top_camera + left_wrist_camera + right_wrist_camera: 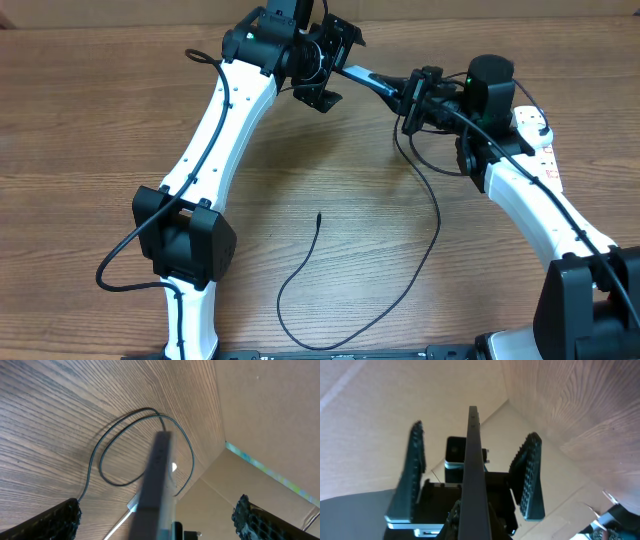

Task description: Plug charger to phone and switch on socket

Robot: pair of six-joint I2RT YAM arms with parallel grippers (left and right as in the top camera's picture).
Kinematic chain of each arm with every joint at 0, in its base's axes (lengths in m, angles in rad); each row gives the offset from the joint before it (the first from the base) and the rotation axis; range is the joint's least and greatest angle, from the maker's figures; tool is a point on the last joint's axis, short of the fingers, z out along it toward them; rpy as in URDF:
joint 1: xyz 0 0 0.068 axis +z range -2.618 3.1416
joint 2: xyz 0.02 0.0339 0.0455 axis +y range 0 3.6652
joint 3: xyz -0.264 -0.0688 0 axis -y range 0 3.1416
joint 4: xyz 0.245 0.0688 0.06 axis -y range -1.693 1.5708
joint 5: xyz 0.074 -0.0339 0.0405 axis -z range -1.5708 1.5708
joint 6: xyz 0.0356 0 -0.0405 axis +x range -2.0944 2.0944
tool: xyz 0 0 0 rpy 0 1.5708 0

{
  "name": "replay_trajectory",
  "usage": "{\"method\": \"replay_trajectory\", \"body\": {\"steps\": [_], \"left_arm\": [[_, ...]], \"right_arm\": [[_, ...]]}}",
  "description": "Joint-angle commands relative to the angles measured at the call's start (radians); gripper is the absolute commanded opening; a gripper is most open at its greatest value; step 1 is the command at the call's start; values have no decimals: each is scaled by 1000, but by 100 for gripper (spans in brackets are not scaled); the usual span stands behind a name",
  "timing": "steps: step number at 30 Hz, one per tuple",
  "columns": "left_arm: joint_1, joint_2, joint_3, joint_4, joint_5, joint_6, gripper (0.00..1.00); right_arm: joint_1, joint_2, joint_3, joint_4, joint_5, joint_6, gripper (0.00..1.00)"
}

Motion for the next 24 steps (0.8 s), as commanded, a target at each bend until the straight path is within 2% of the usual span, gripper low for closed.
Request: {"method": "replay_trajectory", "body": {"steps": [1,2,9,12,17,24], "left_arm": [[2,-4,8,0,-16,-13,96],[2,-4,8,0,-16,-13,88],[2,-4,8,-2,-17,-13,74],[2,-4,8,-2,-17,-12,57],[1,-4,8,-3,-17,3,39],[-5,-4,8,-3,-17,3,25]], "right_arm": [[23,-5,20,19,-13,3,4],[24,-5,20,19,-13,3,4],[24,-5,20,19,-13,3,4],[24,-5,20,23,-14,3,4],[24,-5,20,23,-21,2,4],[24,-5,20,53,-22,-1,4]]}}
